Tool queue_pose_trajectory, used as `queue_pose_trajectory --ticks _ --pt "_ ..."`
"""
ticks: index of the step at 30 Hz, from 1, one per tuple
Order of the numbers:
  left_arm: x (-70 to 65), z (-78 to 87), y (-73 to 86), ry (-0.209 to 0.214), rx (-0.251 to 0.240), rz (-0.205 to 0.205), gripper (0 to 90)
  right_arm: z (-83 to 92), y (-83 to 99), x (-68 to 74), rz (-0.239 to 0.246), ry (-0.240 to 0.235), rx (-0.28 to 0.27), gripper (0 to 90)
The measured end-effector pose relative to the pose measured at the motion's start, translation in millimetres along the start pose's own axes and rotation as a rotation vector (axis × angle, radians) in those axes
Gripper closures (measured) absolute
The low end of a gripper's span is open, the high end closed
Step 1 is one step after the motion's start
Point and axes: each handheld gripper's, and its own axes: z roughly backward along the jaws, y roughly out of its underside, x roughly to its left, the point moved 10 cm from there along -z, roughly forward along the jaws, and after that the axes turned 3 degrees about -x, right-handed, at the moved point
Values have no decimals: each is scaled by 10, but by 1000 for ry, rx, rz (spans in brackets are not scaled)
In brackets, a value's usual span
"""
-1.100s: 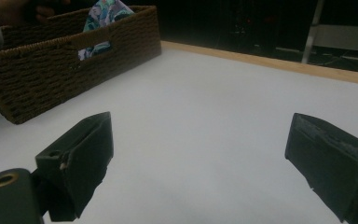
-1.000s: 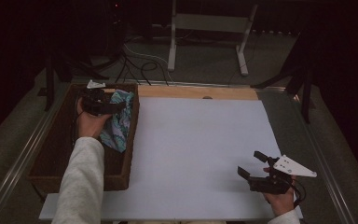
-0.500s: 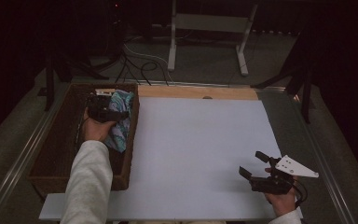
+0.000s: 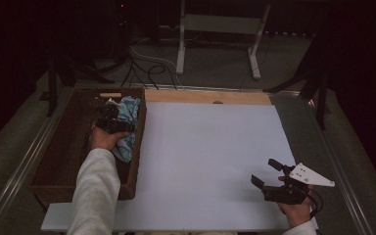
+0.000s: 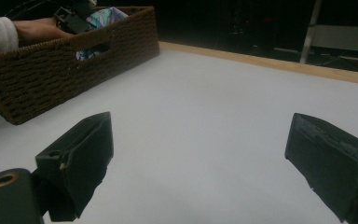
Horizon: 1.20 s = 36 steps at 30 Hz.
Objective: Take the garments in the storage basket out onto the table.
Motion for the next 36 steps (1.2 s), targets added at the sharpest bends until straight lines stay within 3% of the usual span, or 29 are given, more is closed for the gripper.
queue_pose_trajectory --ticks 4,8,16,22,29,36 --pt "31 4 62 -21 48 -40 585 1 -2 3 -1 -1 -1 77" --pt "48 50 67 -28 59 -48 691 2 -4 7 1 -2 -1 77" --pt "25 218 43 -76 37 -63 720 3 -8 21 4 -5 -1 77" --pt "13 352 46 -88 -4 -72 723 -9 -4 41 9 -7 5 77" --pt "41 560 -5 -90 -65 -58 727 -20 0 55 14 -9 8 77" --pt "16 766 -73 -64 -171 -32 729 -20 6 53 13 -6 10 77"
